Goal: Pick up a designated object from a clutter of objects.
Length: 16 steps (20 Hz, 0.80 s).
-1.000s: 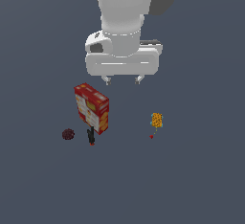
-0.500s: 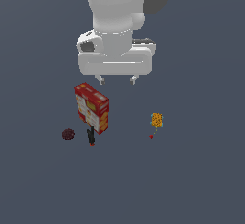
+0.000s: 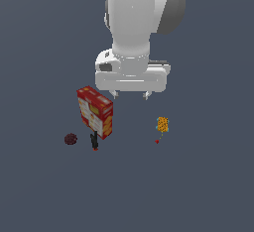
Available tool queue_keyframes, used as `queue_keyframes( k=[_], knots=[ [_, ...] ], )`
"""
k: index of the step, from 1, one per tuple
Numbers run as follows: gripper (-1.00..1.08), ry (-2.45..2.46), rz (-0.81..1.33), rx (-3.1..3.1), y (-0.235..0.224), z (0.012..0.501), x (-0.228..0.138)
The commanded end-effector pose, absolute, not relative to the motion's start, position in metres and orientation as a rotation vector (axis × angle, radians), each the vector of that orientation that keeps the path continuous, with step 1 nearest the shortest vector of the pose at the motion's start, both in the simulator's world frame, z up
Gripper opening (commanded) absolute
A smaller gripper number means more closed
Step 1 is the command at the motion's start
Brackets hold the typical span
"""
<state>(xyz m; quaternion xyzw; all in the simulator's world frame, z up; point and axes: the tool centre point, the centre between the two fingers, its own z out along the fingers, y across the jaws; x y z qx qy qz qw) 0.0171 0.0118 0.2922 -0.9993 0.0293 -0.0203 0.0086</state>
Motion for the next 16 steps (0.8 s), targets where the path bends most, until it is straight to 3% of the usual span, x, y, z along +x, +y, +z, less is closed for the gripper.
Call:
queue_keyframes(
  k=[1, 16],
  knots=[
    [1.00, 0.117, -0.057, -3.127, 0.025, 0.274, 0.021],
    [1.00, 0.315, -0.020, -3.131, 0.135, 0.126, 0.014]
  ],
)
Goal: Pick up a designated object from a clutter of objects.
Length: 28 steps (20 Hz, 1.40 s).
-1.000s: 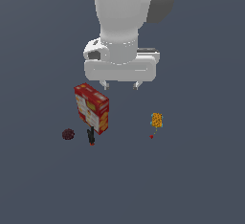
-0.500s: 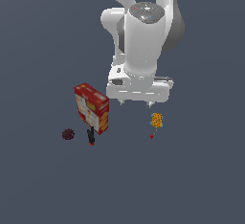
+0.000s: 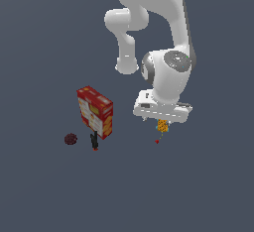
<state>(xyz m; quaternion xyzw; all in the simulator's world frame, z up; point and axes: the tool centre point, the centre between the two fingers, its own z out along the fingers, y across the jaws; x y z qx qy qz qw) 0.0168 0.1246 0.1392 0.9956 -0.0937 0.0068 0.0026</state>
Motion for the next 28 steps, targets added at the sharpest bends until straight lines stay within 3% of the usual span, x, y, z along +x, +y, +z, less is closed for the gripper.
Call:
queue_keyframes(
  k=[1, 11, 20, 28],
  knots=[
    [1.00, -0.324, 0.017, 3.120, 0.141, 0.118, 0.011],
    [1.00, -0.386, 0.002, 3.117, 0.177, 0.070, -0.007],
    [1.00, -0.387, -0.001, 3.117, 0.179, 0.061, -0.009],
    [1.00, -0.390, 0.000, 3.117, 0.179, 0.026, -0.010]
  ],
)
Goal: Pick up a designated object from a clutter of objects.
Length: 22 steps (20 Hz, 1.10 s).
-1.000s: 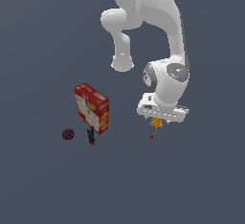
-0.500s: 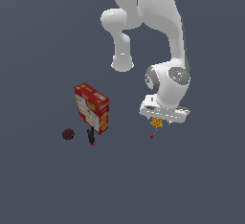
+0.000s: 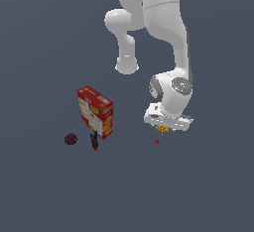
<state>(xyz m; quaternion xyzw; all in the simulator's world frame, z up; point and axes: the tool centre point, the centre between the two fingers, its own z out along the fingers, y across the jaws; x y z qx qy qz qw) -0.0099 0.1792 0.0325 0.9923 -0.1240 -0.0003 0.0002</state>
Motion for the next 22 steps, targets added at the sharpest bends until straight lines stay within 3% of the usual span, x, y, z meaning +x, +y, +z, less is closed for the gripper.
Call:
queue_keyframes(
  k=[1, 6, 7, 22],
  knots=[
    [1.00, -0.390, 0.000, 3.117, 0.1794, 0.0223, -0.0099],
    [1.00, -0.391, 0.000, 3.117, 0.1797, 0.0152, -0.0092],
    [-1.00, -0.391, 0.000, 3.117, 0.1797, 0.0152, -0.0092],
    [-1.00, -0.390, 0.000, 3.118, 0.1777, 0.0215, -0.0101]
  ],
)
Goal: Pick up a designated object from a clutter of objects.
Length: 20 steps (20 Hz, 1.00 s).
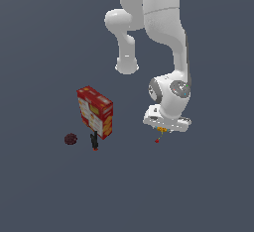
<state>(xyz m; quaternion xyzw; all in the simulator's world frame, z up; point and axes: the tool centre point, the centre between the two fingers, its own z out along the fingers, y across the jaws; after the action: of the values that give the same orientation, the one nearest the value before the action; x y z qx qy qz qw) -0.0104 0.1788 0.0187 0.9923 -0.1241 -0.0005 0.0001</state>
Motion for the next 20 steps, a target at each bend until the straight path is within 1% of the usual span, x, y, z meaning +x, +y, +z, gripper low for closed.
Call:
queue_keyframes(
  k=[1, 10, 20],
  knots=[
    [-1.00, -0.390, 0.000, 3.118, 0.176, 0.024, -0.010],
    [-1.00, -0.390, 0.001, 3.117, 0.156, 0.067, -0.016],
    [-1.00, -0.390, 0.000, 3.118, 0.114, 0.155, -0.026]
  ],
)
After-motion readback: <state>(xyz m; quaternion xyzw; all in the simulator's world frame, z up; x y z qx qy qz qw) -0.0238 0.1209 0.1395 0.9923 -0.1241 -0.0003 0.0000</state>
